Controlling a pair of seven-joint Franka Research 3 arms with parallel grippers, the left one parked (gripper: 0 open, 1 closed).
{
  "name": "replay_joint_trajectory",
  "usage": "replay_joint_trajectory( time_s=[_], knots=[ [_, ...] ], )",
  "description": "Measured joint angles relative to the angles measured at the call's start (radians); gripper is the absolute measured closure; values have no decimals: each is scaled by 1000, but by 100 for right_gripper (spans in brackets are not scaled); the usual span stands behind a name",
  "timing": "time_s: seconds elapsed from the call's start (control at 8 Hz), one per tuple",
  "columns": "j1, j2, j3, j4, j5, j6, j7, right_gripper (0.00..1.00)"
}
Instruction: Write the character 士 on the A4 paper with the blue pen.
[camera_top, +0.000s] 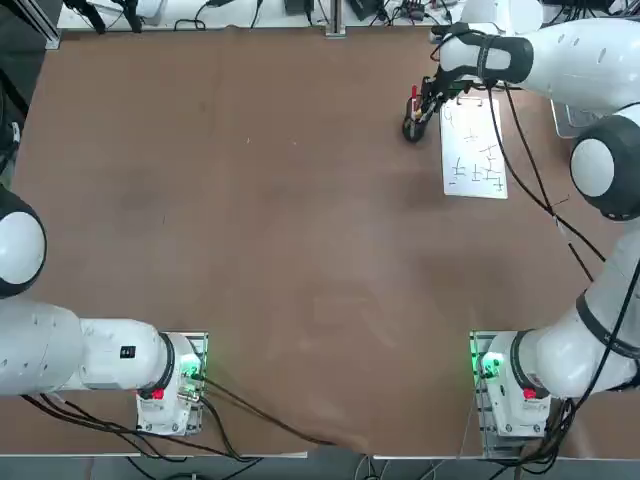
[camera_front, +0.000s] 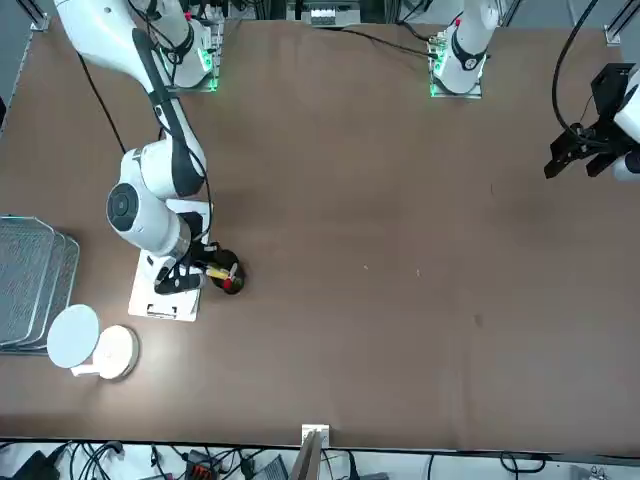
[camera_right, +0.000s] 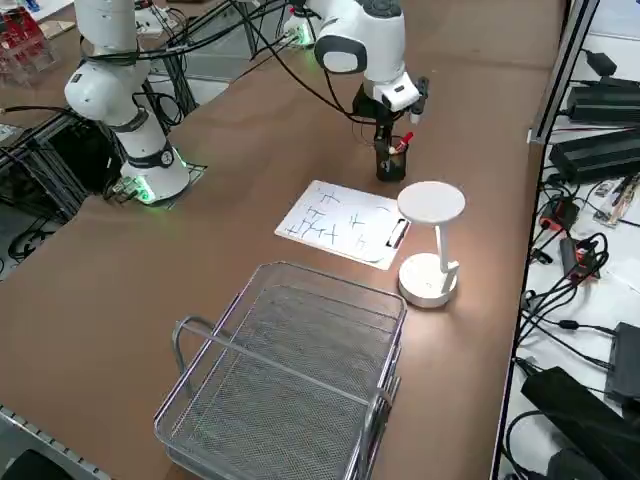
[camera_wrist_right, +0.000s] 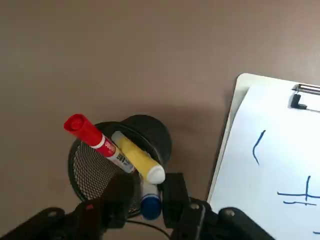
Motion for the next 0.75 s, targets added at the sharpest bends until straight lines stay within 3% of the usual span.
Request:
replay_joint_trajectory(
  time_s=[0.75],
  knots=[
    [0,-2,-2,9,0,-5,-3,78]
  ],
)
